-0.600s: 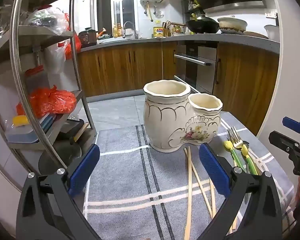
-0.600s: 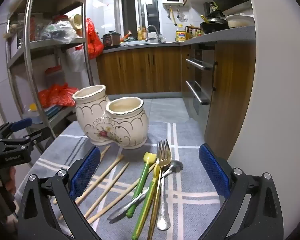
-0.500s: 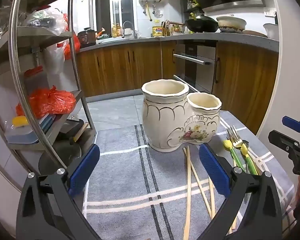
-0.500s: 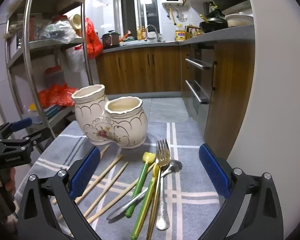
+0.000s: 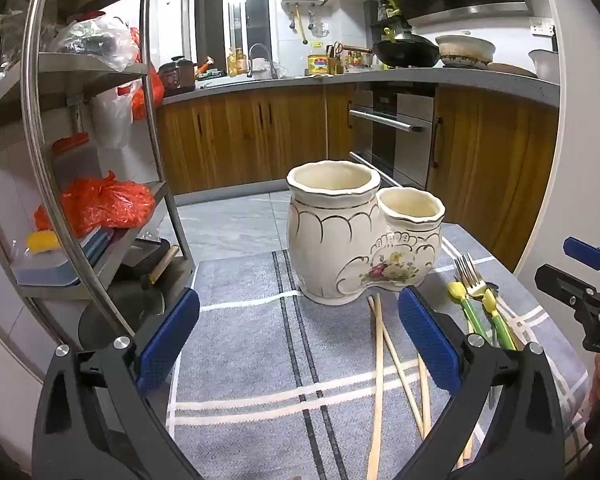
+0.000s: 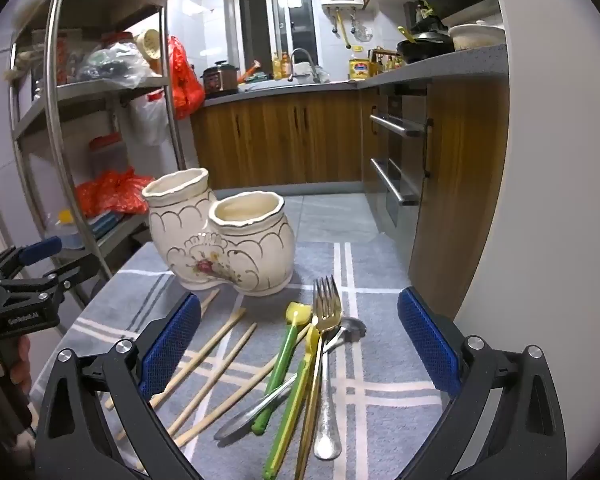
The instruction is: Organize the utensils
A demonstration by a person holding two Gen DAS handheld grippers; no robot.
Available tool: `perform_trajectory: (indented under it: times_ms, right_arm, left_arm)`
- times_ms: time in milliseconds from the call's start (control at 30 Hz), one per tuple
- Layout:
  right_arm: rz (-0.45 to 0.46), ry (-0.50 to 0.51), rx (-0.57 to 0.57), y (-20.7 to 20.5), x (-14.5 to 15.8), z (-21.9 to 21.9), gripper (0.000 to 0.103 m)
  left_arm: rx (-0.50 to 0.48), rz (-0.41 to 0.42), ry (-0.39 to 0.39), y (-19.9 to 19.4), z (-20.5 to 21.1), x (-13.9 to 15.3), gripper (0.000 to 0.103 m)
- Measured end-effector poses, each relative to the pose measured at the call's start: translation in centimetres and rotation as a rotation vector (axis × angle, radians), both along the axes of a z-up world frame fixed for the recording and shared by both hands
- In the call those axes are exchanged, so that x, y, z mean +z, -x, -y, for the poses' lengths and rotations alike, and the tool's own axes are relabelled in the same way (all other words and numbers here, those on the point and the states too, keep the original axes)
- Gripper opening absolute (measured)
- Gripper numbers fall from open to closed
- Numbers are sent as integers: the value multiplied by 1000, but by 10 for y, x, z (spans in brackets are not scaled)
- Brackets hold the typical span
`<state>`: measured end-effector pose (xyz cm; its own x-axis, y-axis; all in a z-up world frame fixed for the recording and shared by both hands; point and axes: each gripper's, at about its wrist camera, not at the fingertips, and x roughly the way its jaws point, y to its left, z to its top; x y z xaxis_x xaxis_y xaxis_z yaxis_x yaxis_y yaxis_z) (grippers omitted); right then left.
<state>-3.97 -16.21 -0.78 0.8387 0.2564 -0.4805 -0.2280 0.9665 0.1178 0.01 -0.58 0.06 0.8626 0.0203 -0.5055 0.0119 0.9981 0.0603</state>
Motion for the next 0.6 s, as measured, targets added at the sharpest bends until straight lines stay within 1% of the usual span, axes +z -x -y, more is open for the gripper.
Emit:
perform_trajectory:
  times_ms: [133,367,600]
  right_arm:
    - [-6,2,-3,-1,1,1,98]
    - [-14,2,-6,-5,-7,-5,98]
    - [-17,2,-5,-4,-8,-6,98]
  left_arm:
    - [-4,-1,7,0,-2,-2,98]
    - [-9,-2,19,0,-2,-5,98]
    - [-14,7,7,2,1,-5,98]
